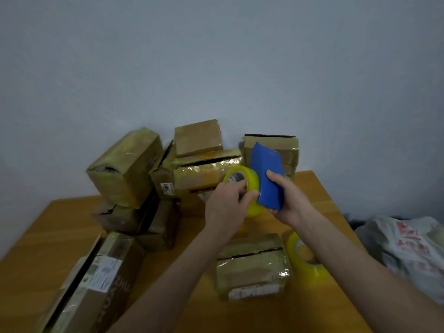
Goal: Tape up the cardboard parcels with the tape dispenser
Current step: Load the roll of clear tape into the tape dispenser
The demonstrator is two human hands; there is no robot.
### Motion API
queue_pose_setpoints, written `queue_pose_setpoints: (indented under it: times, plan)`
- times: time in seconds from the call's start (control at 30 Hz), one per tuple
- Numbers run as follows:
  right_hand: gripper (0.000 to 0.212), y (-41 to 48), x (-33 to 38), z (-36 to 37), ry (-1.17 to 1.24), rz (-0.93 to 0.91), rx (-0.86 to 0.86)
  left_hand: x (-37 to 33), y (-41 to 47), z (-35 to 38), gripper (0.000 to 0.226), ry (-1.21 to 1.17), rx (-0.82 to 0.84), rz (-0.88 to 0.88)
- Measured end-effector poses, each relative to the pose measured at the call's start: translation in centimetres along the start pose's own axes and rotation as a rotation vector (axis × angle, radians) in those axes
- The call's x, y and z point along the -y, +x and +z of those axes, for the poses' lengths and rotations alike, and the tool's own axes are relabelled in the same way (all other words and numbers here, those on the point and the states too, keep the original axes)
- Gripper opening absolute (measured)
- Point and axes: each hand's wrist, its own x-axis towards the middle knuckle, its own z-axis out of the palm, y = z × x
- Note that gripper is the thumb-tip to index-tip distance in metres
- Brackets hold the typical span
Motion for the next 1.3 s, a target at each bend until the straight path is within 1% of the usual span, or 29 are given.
queue_pose_setpoints:
  times: [0.07, 0.1, 0.13, 0.17, 0.2, 0.23, 0.27, 0.3, 0.33, 0.37, 0.4, 0.5, 0.53, 0.63, 0.7, 0.77, 0.8, 0.83, 0.9, 0.93, 0.97, 1.0, 1.03, 1.1, 1.13, 1.17, 1.2, 1.27, 1.3]
  plan:
    - [0.06, -0.1, -0.4, 0.5, 0.009, 0.023, 0.021, 0.7, -0.8, -0.7, 0.027, -0.141, 0.05, -0.01]
    - [0.06, -0.2, -0.6, 0.6, 0.004, 0.035, 0.041, 1.2, -1.1, -1.1, 0.022, -0.211, 0.008, -0.05]
    - [0.06, -0.2, -0.6, 0.6, -0.006, 0.045, 0.063, 2.0, -1.3, -1.4, 0.016, -0.255, -0.07, -0.114]
    - [0.061, -0.2, -0.6, 0.6, -0.015, 0.055, 0.083, 2.8, -1.6, -1.9, 0.019, -0.277, -0.153, -0.199]
    - [0.06, -0.2, -0.5, 0.6, -0.018, 0.066, 0.102, 3.7, -1.8, -2.5, 0.033, -0.306, -0.183, -0.312]
    - [0.059, -0.2, -0.4, 0.7, -0.015, 0.08, 0.125, 4.7, -1.9, -3.1, 0.046, -0.379, -0.128, -0.436]
    - [0.057, -0.2, -0.3, 0.7, -0.011, 0.096, 0.154, 5.4, -2.1, -3.7, 0.055, -0.505, -0.017, -0.539]
    - [0.055, -0.2, -0.2, 0.8, -0.008, 0.109, 0.188, 5.9, -2.3, -4.2, 0.057, -0.669, 0.101, -0.592]
    - [0.052, -0.3, -0.2, 1.0, -0.01, 0.118, 0.221, 6.2, -2.5, -4.5, 0.051, -0.822, 0.192, -0.6]
    - [0.05, -0.3, -0.1, 1.1, -0.021, 0.119, 0.25, 6.3, -2.8, -4.6, 0.042, -0.919, 0.232, -0.572]
    - [0.049, -0.4, -0.1, 1.2, -0.04, 0.114, 0.274, 6.1, -3.0, -4.8, 0.034, -0.939, 0.227, -0.526]
    - [0.051, -0.3, 0.1, 1.1, -0.074, 0.106, 0.319, 5.6, -3.5, -4.8, 0.024, -0.806, 0.12, -0.435]
    - [0.053, -0.3, 0.1, 1.1, -0.081, 0.112, 0.338, 5.5, -3.6, -4.8, 0.023, -0.772, 0.092, -0.439]
    - [0.057, -0.4, 0.4, 1.1, -0.161, 0.113, 0.425, 5.3, -4.3, -4.2, 0.018, -0.734, 0.023, -0.522]
    - [0.073, -0.6, 0.5, 1.4, -0.241, 0.111, 0.471, 5.2, -4.8, -3.8, 0.008, -0.633, -0.055, -0.521]
    - [0.093, -0.7, 0.9, 1.5, -0.303, 0.122, 0.496, 5.4, -5.1, -3.8, 0.009, -0.626, -0.078, -0.515]
    - [0.092, -0.8, 1.1, 1.5, -0.32, 0.12, 0.482, 5.5, -5.3, -3.9, 0.009, -0.654, -0.06, -0.518]
    - [0.081, -0.8, 1.3, 1.5, -0.326, 0.118, 0.456, 5.6, -5.4, -4.1, 0.011, -0.689, -0.035, -0.526]
    - [0.047, -1.0, 1.5, 1.5, -0.313, 0.125, 0.382, 5.8, -5.8, -4.2, 0.013, -0.765, -0.008, -0.562]
    - [0.035, -0.9, 1.4, 1.5, -0.304, 0.133, 0.331, 5.8, -5.8, -4.1, 0.014, -0.788, -0.012, -0.58]
    - [0.025, -0.8, 1.2, 1.4, -0.288, 0.133, 0.277, 5.7, -5.9, -4.1, 0.015, -0.794, -0.022, -0.592]
    - [0.022, -0.7, 1.1, 1.4, -0.273, 0.127, 0.233, 5.7, -5.9, -4.0, 0.018, -0.782, -0.034, -0.599]
    - [0.029, -0.7, 1.1, 1.3, -0.272, 0.12, 0.205, 5.7, -5.9, -3.9, 0.019, -0.757, -0.048, -0.61]
    - [0.057, -0.6, 1.2, 1.2, -0.325, 0.115, 0.164, 5.7, -5.8, -3.9, 0.02, -0.697, -0.088, -0.659]
    - [0.067, -0.5, 1.2, 1.0, -0.35, 0.114, 0.135, 5.7, -5.7, -3.9, 0.021, -0.674, -0.115, -0.699]
    - [0.071, -0.4, 1.3, 0.8, -0.367, 0.108, 0.106, 5.8, -5.6, -4.0, 0.024, -0.654, -0.137, -0.747]
    - [0.067, -0.3, 1.4, 0.7, -0.382, 0.094, 0.077, 5.8, -5.6, -4.1, 0.027, -0.648, -0.152, -0.791]
    - [0.056, -0.1, 1.3, 0.6, -0.387, 0.073, 0.02, 5.7, -5.3, -4.3, 0.03, -0.695, -0.151, -0.854]
    - [0.051, -0.1, 1.1, 0.5, -0.367, 0.068, -0.008, 5.7, -5.0, -4.6, 0.028, -0.748, -0.137, -0.876]
